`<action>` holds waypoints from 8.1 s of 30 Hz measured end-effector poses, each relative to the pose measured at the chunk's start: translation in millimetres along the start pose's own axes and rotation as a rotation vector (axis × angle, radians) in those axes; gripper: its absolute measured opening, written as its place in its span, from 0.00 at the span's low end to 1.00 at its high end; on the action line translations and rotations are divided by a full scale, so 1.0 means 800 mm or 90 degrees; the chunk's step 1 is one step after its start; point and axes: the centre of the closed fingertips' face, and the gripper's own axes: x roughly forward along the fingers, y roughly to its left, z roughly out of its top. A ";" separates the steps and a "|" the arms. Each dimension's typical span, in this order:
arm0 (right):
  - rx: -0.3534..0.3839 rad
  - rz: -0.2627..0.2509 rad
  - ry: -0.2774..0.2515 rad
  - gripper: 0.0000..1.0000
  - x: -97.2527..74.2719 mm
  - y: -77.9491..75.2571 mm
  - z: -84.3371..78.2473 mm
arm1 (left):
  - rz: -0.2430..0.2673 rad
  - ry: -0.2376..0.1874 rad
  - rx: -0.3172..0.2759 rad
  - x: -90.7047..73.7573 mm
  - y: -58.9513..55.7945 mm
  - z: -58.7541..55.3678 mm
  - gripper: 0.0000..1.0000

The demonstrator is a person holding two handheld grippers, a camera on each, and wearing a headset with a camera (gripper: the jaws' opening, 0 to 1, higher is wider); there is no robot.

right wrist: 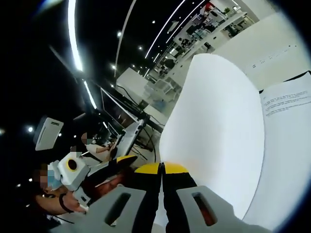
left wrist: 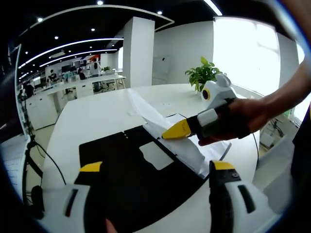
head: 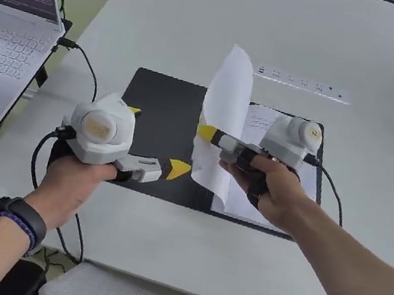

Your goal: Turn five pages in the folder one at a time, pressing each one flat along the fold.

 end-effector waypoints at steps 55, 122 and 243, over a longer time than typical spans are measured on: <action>0.049 -0.060 0.122 0.13 0.105 -0.092 -0.092 | 0.045 0.013 -0.074 -0.017 0.033 -0.038 0.85; -0.011 -0.076 0.029 0.08 -0.030 -0.152 0.016 | 0.008 0.137 -0.018 0.060 0.022 -0.141 0.00; 0.057 0.041 0.082 0.00 -0.075 -0.096 -0.099 | 0.013 0.114 -0.076 0.065 0.026 -0.142 0.00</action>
